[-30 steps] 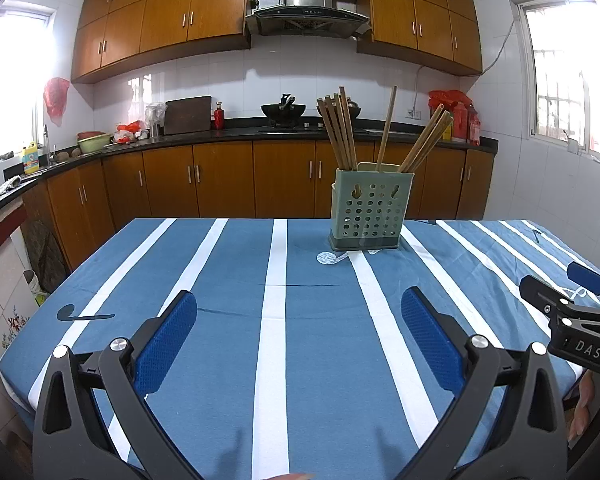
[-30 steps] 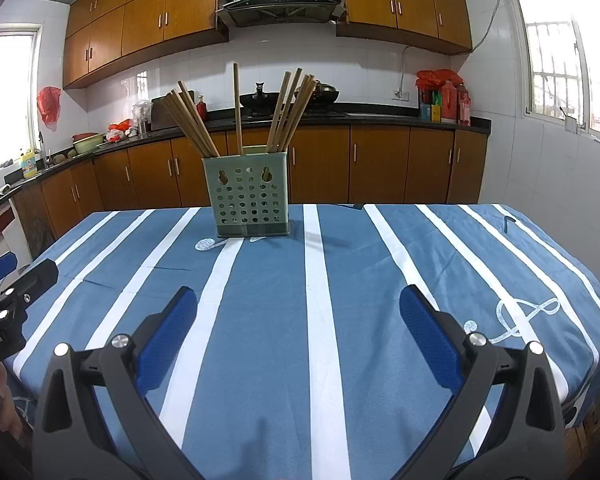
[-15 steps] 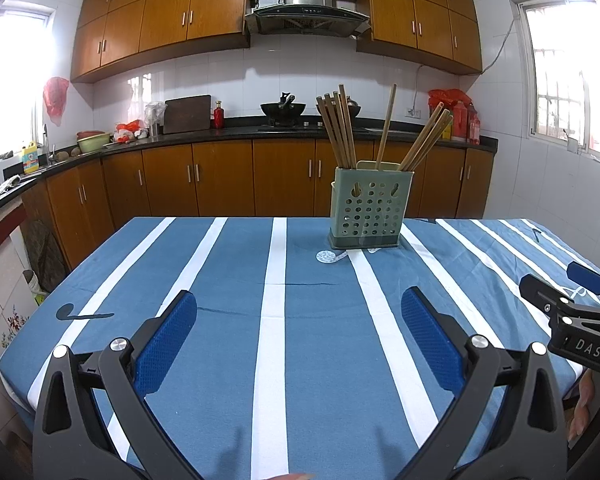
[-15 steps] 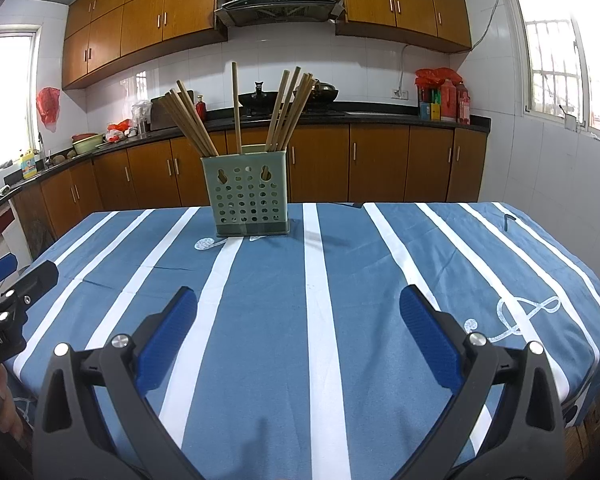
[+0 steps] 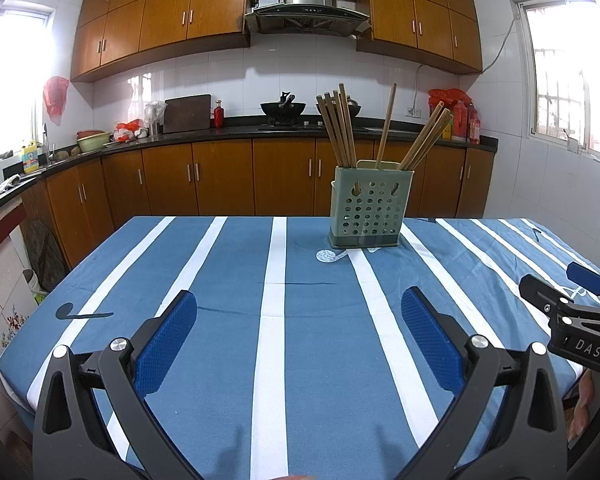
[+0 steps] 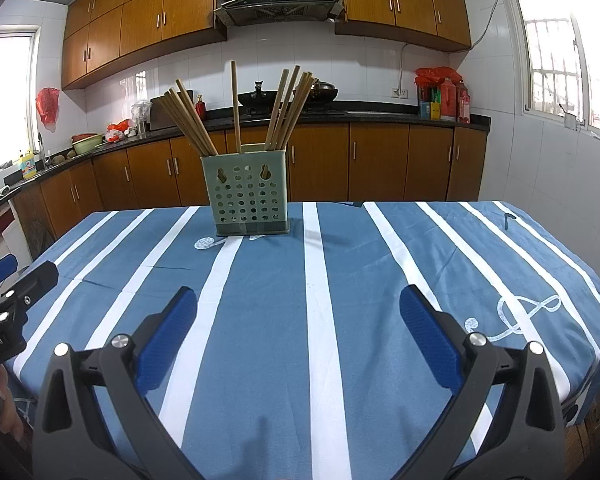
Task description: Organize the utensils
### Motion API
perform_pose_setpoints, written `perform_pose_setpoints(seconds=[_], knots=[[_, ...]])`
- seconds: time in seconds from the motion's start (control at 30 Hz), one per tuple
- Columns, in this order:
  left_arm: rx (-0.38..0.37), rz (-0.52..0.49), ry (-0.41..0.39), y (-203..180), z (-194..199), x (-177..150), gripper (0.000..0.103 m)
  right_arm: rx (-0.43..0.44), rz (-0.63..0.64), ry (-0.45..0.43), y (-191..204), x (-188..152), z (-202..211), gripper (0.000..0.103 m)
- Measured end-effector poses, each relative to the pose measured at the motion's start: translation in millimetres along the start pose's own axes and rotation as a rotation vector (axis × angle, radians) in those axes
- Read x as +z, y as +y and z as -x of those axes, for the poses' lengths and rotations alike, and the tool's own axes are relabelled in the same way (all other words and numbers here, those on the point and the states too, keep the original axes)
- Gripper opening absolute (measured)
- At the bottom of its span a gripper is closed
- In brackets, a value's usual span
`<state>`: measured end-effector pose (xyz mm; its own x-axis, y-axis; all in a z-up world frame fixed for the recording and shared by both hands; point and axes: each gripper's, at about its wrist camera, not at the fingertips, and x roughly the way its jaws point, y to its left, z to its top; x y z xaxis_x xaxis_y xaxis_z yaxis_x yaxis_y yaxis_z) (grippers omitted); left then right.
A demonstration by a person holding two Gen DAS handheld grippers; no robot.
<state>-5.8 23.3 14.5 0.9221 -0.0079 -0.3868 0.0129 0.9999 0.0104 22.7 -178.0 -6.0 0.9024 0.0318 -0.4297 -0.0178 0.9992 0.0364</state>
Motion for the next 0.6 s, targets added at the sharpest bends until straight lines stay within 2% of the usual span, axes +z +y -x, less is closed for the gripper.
perform_pose_setpoints(seconds=[0.6], knots=[[-0.007, 0.01, 0.014, -1.1, -3.9, -6.3, 0.101, 0.0, -0.002, 0.001, 0.6, 0.7, 0.1, 0.099]])
